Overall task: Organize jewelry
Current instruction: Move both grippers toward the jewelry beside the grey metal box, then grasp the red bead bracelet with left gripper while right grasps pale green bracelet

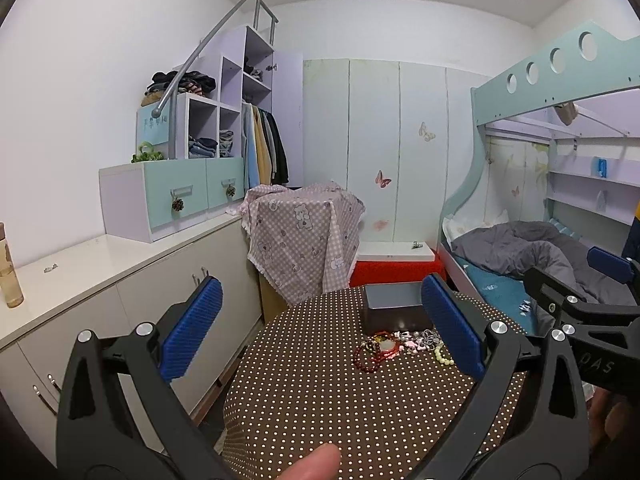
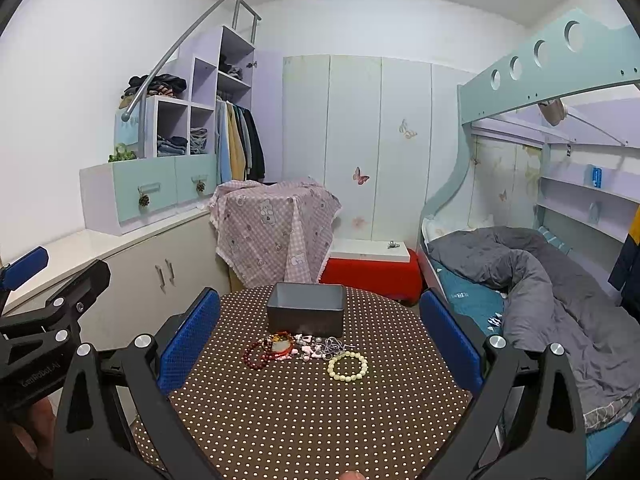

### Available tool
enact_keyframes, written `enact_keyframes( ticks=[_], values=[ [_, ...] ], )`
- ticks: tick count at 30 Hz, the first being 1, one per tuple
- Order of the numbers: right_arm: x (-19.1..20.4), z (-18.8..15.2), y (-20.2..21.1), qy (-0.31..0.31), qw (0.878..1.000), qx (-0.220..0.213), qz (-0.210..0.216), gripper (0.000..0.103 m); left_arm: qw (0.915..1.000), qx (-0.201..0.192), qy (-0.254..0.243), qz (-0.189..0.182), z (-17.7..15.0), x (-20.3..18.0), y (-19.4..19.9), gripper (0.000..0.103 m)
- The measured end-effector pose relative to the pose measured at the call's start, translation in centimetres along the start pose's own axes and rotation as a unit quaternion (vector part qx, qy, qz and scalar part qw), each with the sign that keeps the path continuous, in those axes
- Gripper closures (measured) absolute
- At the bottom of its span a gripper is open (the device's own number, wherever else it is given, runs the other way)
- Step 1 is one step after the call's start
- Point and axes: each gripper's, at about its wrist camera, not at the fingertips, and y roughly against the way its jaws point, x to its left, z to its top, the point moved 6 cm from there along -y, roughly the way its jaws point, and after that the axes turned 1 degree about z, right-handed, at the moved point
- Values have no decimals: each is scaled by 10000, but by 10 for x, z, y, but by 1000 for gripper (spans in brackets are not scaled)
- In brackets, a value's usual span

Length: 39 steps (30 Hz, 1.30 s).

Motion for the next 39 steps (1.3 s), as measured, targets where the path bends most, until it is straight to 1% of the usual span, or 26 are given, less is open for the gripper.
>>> enact_keyframes(
  ticks=[3, 7, 9, 11, 13, 15, 18, 19, 20, 25, 28, 31, 33, 34, 37, 38, 39],
  values=[
    [-5, -6, -12, 22, 9999, 100, -11, 7, 9999, 145, -37, 24, -5, 1, -14, 5],
    [-23, -27, -40, 28, 9989, 438, -161, 7, 9979, 631, -71, 97, -29, 6, -50, 5],
    [-36, -44, -59, -37, 9972, 709, -244, 7, 9948, 1011, -44, 141, -50, 11, -78, 5],
    [-45, -59, -75, -75, 9949, 951, -320, 7, 9907, 1345, -31, 180, -69, 15, -104, 5],
    [-55, -82, -97, -110, 9911, 1278, -354, 7, 9862, 1643, -39, 178, -88, 17, -126, 5],
    [-60, -98, -110, -125, 9878, 1502, -383, 7, 9798, 1992, -117, 140, -110, 14, -153, 5],
    [-62, -120, -129, -150, 9819, 1858, -332, 7, 9716, 2346, -304, 41, -134, 2, -182, 5],
    [-62, -127, -135, -147, 9795, 1983, -313, 7, 9700, 2410, -322, 4, -137, 0, -187, 5],
    [-63, -133, -141, -151, 9775, 2086, -285, 7, 9663, 2547, -352, -67, -142, -7, -198, 5],
    [-67, -145, -162, -209, 9701, 2412, -170, 7, 9535, 2964, -516, -169, -159, -24, -242, 5],
    [-71, -145, -174, -237, 9670, 2532, -136, 7, 9491, 3100, -528, -164, -163, -29, -257, 6],
    [-73, -144, -185, -269, 9640, 2646, -74, 7, 9409, 3330, -577, -238, -172, -35, -273, 7],
    [-71, -144, -192, -267, 9629, 2684, 7, 7, 9343, 3495, -608, -336, -179, -40, -280, 17],
    [-70, -144, -195, -255, 9624, 2705, 61, 7, 9352, 3477, -540, -405, -176, -40, -281, 20],
    [-61, -144, -204, -210, 9605, 2759, 303, 8, 9360, 3431, -473, -637, -176, -44, -282, 47],
    [-54, -144, -207, -162, 9595, 2779, 423, 9, 9366, 3386, -536, -726, -176, -48, -280, 63],
    [-50, -143, -211, -114, 9589, 2786, 523, 11, 9363, 3367, -587, -812, -176, -52, -278, 74]
  ],
)
